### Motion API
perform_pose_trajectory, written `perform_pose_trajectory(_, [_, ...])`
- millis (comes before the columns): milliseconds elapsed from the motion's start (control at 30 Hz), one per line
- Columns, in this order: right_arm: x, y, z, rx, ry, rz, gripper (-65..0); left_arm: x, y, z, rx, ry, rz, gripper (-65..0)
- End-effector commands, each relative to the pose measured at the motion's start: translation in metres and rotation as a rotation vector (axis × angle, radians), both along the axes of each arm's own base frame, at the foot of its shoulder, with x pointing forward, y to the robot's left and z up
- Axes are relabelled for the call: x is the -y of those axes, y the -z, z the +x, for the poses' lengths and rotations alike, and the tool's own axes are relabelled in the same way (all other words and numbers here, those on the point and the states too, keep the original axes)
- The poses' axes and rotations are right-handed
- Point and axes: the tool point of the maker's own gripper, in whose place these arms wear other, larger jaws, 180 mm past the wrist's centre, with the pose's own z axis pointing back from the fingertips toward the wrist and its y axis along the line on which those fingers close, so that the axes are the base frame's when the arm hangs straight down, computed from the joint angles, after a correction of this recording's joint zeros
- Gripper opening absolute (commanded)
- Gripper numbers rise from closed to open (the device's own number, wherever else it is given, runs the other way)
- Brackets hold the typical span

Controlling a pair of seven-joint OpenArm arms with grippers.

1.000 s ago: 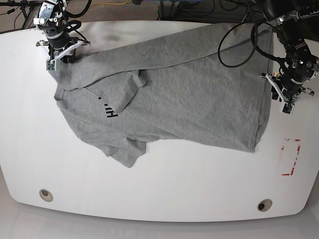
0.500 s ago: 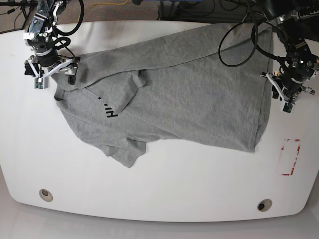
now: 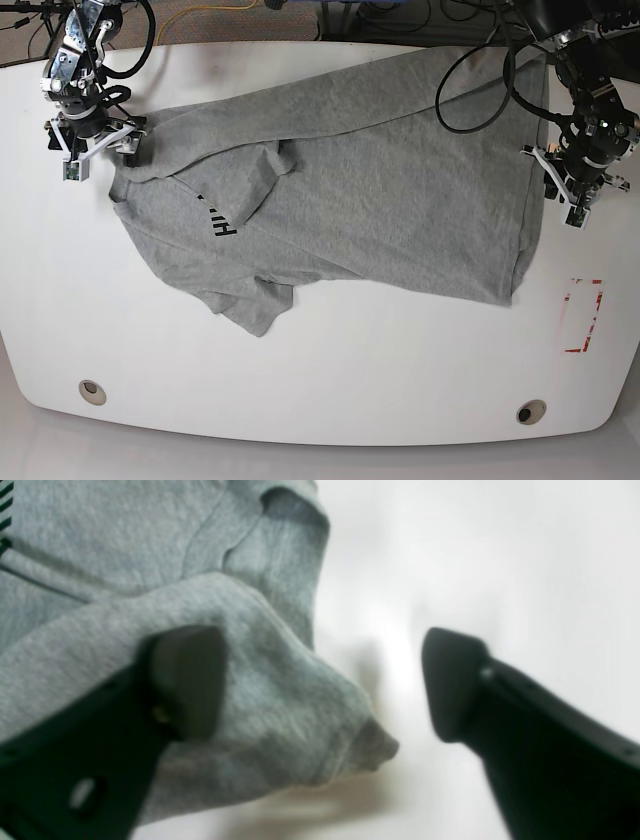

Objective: Fold the T-shirt properly
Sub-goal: 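Slide both grippers over the shirt toward its collar edge, smoothing it, then grasp the shirt edge with the right gripper near the shoulder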

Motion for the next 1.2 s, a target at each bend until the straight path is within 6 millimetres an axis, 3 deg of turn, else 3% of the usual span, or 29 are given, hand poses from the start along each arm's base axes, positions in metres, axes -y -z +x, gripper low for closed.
perform_pose_trajectory(0, [0.003,-0.011,0.008,0.045,-0.006,-0.012,-23.8,-0.003,-0.013,0.007,0.044,0.006,0.014,-51.9])
perform_pose_trajectory(267, [-0.012,-0.006,0.006,0.043,-0.05,0.018,-61.2,-0.004,-0.014,0.008,0.045,0.005,0.016,-51.9])
perform_pose_trajectory(600, [-0.018,-0.007,-0.005,0.03,-0.077,0.012,-63.4,-0.004,-0.014,0.008,0.045,0.005,0.016,-51.9])
perform_pose_trajectory(833, [-0.039,-0.026,-0.025,0.061,-0.087,-0.001,-63.4,-0.004,-0.014,0.008,0.044,0.006,0.015,-51.9])
perform_pose_trajectory(1167, [-0.056,-0.027,-0.061,0.028,-0.063,0.014,-63.6,-0.003,-0.012,0.007,0.04,0.007,0.013,-51.9])
